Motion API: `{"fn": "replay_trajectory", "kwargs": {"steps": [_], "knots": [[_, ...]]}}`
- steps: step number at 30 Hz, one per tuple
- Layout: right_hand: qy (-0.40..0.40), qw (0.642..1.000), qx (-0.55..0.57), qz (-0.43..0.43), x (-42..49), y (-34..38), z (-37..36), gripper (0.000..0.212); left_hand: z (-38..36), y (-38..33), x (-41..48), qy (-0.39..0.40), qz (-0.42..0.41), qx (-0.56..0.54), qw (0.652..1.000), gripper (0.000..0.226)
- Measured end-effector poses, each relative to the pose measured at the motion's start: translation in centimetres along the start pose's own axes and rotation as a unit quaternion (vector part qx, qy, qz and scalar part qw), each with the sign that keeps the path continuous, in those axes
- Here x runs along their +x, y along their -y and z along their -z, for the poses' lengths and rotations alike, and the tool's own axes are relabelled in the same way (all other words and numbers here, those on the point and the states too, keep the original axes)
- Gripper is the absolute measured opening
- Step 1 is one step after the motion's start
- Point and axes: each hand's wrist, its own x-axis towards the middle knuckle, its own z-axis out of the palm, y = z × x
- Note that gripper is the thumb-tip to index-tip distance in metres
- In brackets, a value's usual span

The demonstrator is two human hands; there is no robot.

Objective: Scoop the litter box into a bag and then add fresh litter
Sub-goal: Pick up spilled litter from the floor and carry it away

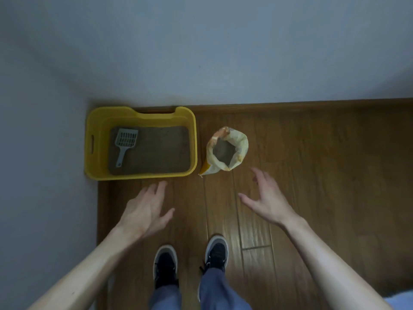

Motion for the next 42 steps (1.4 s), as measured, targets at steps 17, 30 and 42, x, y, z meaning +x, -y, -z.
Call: {"fn": "replay_trajectory", "kwargs": {"steps": [17, 30, 42], "knots": [[0.038, 0.999, -0.021, -0.018, -10.4, 14.5, -1.3, 0.080, 5.9, 6.3, -16.6, 0.014, 0.106, -0.029, 0.994, 0.078], [0.103, 0.994, -0.031, 0.001, -11.0, 16.0, -7.1, 0.080, 1.0, 9.1, -19.3, 0.031, 0.138, -0.052, 0.989, 0.077], [0.095, 0.995, -0.013, 0.038, -7.9, 12.5, -11.9, 0.081, -1.7, 8.3, -14.6, -0.008, 0.124, -0.017, 0.992, 0.077]]}}
